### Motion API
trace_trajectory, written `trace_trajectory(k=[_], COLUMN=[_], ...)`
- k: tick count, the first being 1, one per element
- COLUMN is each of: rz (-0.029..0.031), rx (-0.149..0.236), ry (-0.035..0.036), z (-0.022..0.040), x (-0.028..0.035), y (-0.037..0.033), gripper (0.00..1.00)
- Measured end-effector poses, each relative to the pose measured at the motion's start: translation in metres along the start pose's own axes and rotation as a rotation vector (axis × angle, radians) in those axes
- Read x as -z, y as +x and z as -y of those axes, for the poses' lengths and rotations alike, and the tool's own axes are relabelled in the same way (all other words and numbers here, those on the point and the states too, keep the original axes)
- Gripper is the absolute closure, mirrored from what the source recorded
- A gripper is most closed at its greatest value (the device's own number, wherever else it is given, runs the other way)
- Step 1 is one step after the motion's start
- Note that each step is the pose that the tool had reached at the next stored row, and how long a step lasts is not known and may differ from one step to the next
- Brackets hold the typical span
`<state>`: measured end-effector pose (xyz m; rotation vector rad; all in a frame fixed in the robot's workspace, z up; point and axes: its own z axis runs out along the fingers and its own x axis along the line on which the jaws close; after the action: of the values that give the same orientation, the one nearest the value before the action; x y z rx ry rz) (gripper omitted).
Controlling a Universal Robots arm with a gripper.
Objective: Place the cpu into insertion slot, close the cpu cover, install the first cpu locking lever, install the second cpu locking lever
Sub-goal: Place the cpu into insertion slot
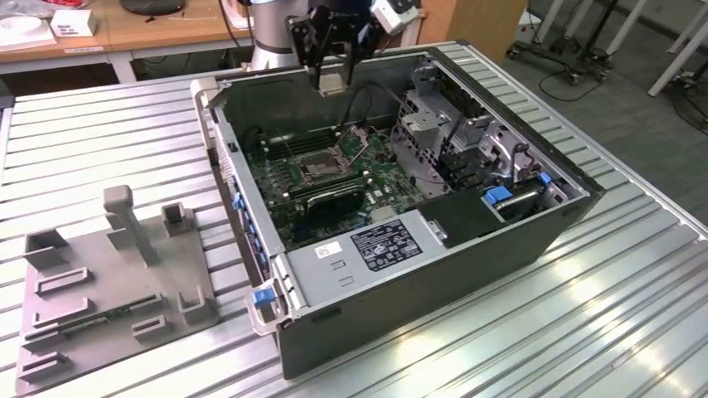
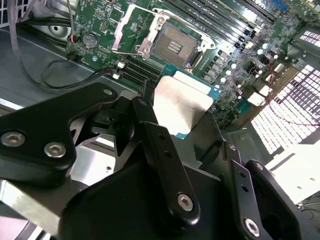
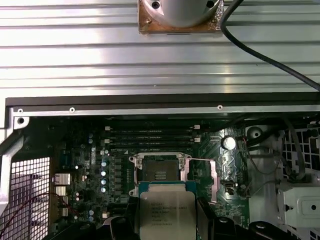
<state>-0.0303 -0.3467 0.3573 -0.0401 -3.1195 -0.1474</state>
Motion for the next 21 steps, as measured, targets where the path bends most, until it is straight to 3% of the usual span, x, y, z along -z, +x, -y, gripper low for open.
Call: trace_trajectory(k=[10,18,21], rz=[-0.0009,-0.0009,-0.0009], rx=[0.0,0.0,0.0], ry=[0.0,0.0,-0.0001], z=[0.0024,0.0111,0.0131], x=[-0.0146,-0.0158,-0.0201], y=[-0.0003,-0.0006,-0.0006], gripper=[0.46,0.46,0.46])
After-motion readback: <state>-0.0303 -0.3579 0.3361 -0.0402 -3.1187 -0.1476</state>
